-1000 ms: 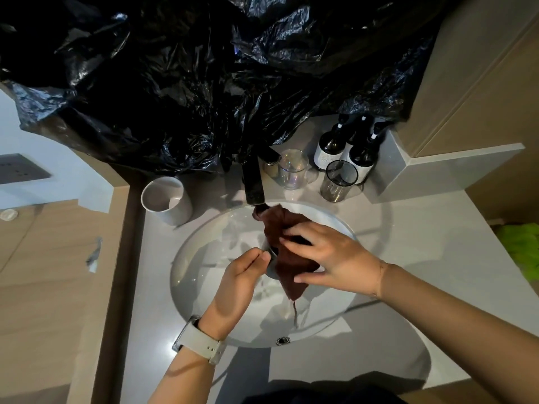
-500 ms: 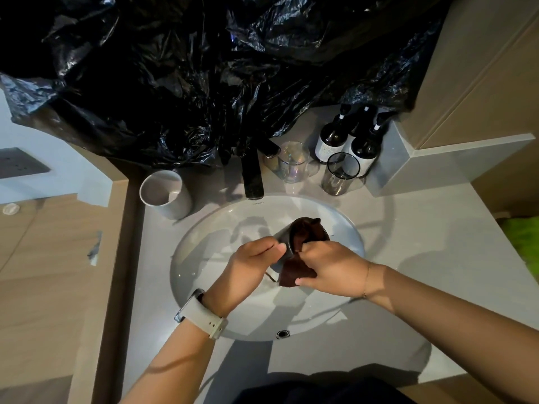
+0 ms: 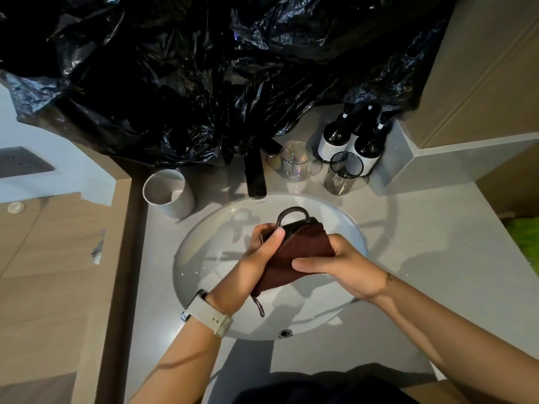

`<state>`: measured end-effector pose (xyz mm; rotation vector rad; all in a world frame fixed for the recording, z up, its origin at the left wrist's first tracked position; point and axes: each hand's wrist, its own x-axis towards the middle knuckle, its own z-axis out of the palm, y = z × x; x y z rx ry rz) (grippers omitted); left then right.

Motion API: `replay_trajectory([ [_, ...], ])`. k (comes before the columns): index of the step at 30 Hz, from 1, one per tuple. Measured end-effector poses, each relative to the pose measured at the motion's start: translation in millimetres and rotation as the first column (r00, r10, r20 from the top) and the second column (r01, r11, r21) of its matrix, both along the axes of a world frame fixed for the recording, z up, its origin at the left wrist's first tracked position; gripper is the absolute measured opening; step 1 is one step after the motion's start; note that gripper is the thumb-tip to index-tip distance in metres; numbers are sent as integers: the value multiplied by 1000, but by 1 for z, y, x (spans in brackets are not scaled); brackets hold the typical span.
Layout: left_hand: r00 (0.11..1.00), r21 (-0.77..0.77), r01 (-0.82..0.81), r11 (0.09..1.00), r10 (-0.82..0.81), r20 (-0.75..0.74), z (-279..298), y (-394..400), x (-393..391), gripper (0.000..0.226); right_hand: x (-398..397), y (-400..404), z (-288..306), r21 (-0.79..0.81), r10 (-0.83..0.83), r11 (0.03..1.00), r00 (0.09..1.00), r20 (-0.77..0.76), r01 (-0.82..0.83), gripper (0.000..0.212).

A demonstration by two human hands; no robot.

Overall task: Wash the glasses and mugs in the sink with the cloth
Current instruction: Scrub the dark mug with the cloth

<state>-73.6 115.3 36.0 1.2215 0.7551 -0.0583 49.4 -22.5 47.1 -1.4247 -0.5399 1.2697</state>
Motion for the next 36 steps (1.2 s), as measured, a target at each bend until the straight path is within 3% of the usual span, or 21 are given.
replay_trajectory([
  [3,998,51,-33,998,35,-51,-1,-2,8,23,-5,-3,-1,-24,4,1000,998,55,-3,30],
  [6,996,-211,-72,975,59,-70,-3,3,7,55,-7,-5,6,-72,97,994,980,173,-86,33],
  [8,994,-264,-106,959,93,-60,-7,0,4,60,-8,-5,11,-106,139,987,971,195,-120,33],
  [10,994,-193,-110,975,102,-49,-9,-8,2,50,-4,-4,16,-143,171,979,971,164,-148,35],
  [14,993,155,-81,985,67,98,1,-26,-6,19,6,-3,24,-223,220,955,972,78,-198,38],
  [17,978,350,-32,936,-43,202,-1,-29,-14,35,1,-5,24,-219,148,964,989,-20,-149,36],
  [21,960,423,12,906,-128,249,-10,-27,-28,48,-6,-6,19,-172,-7,984,950,-314,-50,36],
  [25,958,322,-47,945,-49,283,-11,-38,-35,48,-16,-3,20,-144,-104,988,929,-355,55,29],
  [28,982,228,-62,972,19,186,-4,-39,-31,39,-25,-5,18,-80,-71,995,984,-164,59,23],
  [31,998,135,-55,989,51,37,4,-33,-25,46,-33,-7,14,-18,12,1000,1000,14,-12,31],
  [34,989,-144,-142,979,135,-58,3,-26,-24,48,-40,-12,8,-68,120,991,981,151,-111,43],
  [36,986,-257,-163,953,148,-75,3,-24,-21,44,-41,-17,4,-124,176,981,959,221,-151,38],
])
